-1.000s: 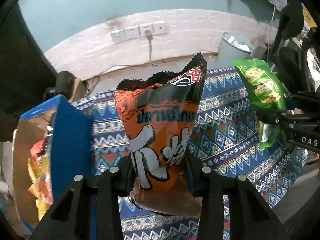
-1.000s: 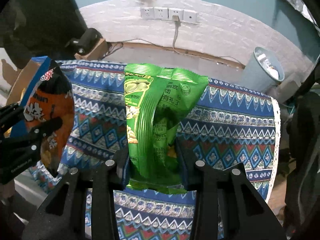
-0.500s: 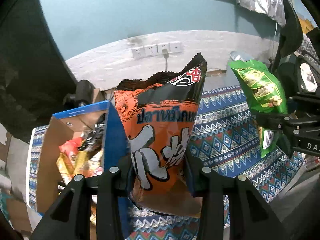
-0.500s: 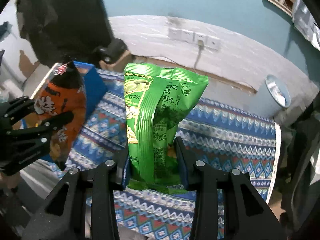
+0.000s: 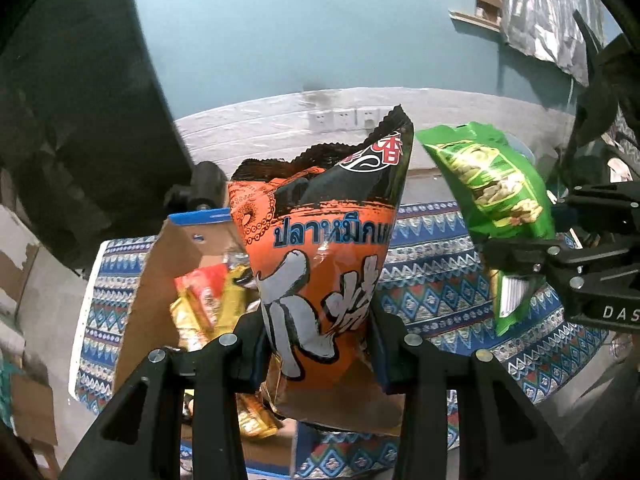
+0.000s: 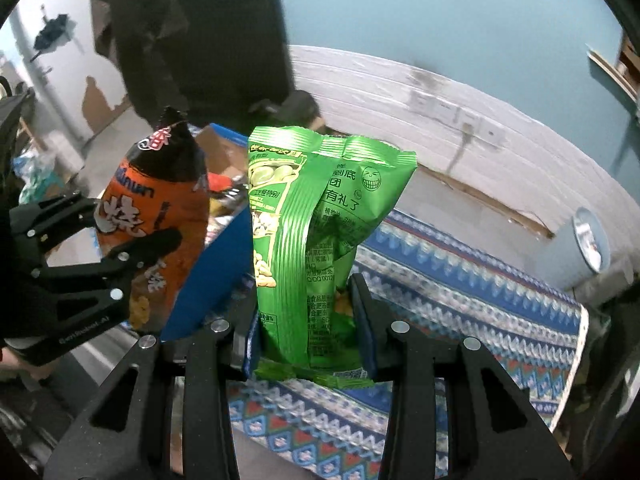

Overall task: Organize snacks
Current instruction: 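Lift both bags and carry them over the cardboard box, then open both tools to drop the bags into the box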

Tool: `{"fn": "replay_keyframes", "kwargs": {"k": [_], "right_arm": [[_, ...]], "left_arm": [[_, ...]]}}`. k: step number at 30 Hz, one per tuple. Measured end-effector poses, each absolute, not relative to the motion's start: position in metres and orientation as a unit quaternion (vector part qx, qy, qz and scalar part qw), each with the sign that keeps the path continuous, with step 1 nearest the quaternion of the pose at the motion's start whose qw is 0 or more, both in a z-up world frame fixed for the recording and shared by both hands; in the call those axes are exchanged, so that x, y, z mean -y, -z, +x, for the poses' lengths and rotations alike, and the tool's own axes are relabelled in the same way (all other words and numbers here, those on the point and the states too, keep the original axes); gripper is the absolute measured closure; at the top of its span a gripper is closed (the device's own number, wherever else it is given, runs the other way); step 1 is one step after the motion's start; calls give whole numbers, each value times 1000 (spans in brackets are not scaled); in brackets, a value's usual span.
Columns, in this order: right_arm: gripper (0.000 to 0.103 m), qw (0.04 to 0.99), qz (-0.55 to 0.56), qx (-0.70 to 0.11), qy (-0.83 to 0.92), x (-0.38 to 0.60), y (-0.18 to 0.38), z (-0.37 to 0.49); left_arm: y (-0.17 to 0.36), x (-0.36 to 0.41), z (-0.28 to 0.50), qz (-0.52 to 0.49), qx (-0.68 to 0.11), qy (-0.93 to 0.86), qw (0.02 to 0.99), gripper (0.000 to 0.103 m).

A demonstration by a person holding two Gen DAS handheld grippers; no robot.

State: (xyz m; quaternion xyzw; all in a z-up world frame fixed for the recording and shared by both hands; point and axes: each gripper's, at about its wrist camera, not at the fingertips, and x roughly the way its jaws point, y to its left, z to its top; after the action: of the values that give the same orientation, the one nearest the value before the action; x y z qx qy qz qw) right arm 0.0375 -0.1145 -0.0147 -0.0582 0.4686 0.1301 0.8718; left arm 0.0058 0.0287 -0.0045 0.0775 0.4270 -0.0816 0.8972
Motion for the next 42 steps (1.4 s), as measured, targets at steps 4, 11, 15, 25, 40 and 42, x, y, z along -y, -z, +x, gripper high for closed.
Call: {"fn": "replay_keyframes", "kwargs": {"k": [4,11,15,25,40,42], "right_arm": [[65,869,-67,-467,-146,91,16,48],[65,862,-76,-471,-169,52,21,66],[65,855,-86,-478,-182,29,28,77],[65,838,-95,-497,-207,-19,45,104],[53,832,-75,-498,-234,-42,56,127],[51,835,-75,-495,-229,-36,52,125]], "left_arm": [[3,-48,4,73,-423,67,901,62],[7,-83,7,51,-427,37,902,62],[12,-100,8,36,-434,26,900,62],[31,-140,12,22,-449,-16,893,62],[46,-170,24,5,-468,-67,881,58],[43,-169,22,12,-465,-73,882,47]]}}
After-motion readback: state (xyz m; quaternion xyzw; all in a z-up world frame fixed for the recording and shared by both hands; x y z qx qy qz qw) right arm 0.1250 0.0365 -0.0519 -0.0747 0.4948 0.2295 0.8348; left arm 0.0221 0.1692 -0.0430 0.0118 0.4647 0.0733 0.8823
